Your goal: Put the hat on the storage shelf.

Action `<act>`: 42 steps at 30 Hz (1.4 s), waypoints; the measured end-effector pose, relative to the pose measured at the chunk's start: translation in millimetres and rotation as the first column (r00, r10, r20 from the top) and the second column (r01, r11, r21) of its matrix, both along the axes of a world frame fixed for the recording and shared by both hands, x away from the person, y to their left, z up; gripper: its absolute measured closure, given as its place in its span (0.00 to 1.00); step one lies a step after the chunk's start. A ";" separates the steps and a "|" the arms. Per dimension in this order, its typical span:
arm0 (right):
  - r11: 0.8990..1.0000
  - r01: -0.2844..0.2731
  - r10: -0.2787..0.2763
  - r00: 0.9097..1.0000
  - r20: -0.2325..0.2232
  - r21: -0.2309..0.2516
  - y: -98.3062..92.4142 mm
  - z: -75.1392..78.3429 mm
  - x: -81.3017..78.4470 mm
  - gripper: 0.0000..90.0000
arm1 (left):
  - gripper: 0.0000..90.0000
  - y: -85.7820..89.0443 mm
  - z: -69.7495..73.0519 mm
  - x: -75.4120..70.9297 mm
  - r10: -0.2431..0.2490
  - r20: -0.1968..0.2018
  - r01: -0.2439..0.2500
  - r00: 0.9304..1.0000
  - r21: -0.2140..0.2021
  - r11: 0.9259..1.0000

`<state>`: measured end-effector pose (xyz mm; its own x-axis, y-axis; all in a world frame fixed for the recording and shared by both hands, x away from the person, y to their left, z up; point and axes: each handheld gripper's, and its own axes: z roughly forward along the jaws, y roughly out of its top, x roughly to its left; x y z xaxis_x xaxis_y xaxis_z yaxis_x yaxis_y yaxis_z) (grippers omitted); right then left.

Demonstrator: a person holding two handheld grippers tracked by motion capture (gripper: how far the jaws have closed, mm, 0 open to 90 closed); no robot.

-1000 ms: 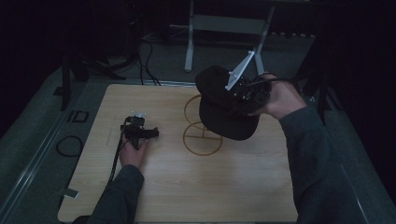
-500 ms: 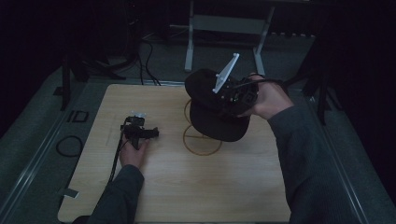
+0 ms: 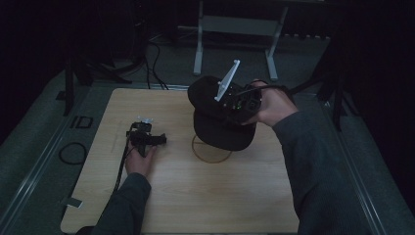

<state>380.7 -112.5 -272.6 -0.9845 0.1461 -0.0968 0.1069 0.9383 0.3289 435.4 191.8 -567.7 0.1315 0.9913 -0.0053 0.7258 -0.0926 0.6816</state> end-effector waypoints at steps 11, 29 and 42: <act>0.999 -0.019 0.018 1.000 -0.019 -0.048 16.1 -18.1 6.4 0.85 | 0.00 0.0 0.0 0.0 0.000 0.000 0.000 1.000 0.000 1.000; 0.998 0.001 -0.001 1.000 -0.005 -0.063 16.5 -25.9 11.6 0.74 | 0.00 0.0 0.0 0.0 0.001 0.000 -0.001 1.000 0.000 1.000; 0.999 -0.004 0.003 1.000 -0.020 -0.053 14.9 -24.2 10.3 0.71 | 0.00 0.0 0.0 0.0 0.000 0.000 0.000 1.000 0.000 1.000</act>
<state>391.0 -97.6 -296.8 -0.9868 0.1383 -0.0842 0.1102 0.9546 0.2769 435.4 191.8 -567.7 0.1310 0.9914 -0.0052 0.7258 -0.0923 0.6817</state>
